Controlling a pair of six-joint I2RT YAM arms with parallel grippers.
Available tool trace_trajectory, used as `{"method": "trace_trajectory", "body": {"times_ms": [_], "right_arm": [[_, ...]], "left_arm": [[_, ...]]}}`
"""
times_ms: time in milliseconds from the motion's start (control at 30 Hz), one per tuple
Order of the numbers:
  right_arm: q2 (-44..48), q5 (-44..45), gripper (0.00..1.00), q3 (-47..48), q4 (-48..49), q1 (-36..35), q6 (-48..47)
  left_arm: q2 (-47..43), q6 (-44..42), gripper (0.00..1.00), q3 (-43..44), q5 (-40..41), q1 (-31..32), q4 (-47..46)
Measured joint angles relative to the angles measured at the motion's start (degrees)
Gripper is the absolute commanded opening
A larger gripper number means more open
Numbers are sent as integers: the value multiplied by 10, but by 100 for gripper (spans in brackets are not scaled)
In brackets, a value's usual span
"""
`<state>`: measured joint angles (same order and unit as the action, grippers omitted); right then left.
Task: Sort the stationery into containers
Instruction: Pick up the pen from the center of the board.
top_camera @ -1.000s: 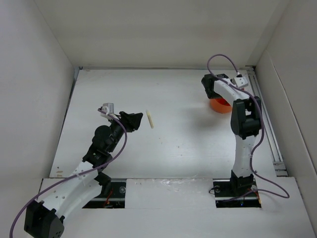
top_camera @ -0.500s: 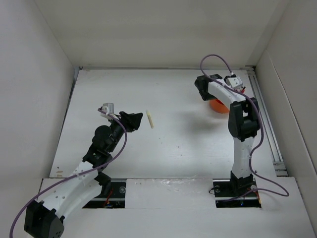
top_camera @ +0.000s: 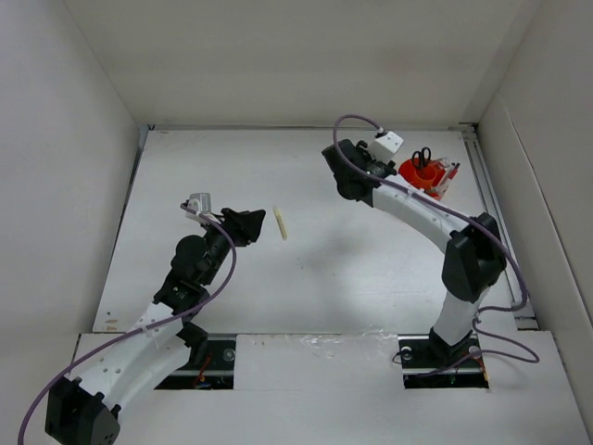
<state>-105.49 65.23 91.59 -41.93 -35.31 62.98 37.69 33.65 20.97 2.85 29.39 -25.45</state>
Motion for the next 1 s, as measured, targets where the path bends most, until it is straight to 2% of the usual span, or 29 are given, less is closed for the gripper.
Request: {"method": "trace_trajectory", "body": {"times_ms": [67, 167, 233, 267, 400, 467, 633, 800, 1000], "right_arm": [[38, -124, 50, -46, 93, -10, -83], [64, -299, 15, -76, 194, -4, -160], [60, -369, 0, -70, 230, -4, -193], [52, -395, 0, -62, 237, -7, -207], [12, -435, 0, -48, 262, -47, -240], [4, -438, 0, -69, 273, -73, -244], [16, -459, 0, -142, 278, -110, -245], [65, -468, 0, -189, 281, -102, -245], [135, -475, 0, -238, 291, -89, -238]], "left_arm": [[-4, 0, 48, 0, 5, 0, 0], [-5, 0, 48, 0, 10, 0, 0], [-1, 0, 48, 0, 13, 0, 0], [3, 0, 48, 0, 16, 0, 0], [41, 2, 20, 5, 27, 0, 8], [79, -1, 15, 19, 34, 0, 23], [186, -9, 17, 65, 45, 1, 52], [297, -19, 24, 114, 50, 1, 67], [395, -21, 26, 151, 40, 1, 83]]}}
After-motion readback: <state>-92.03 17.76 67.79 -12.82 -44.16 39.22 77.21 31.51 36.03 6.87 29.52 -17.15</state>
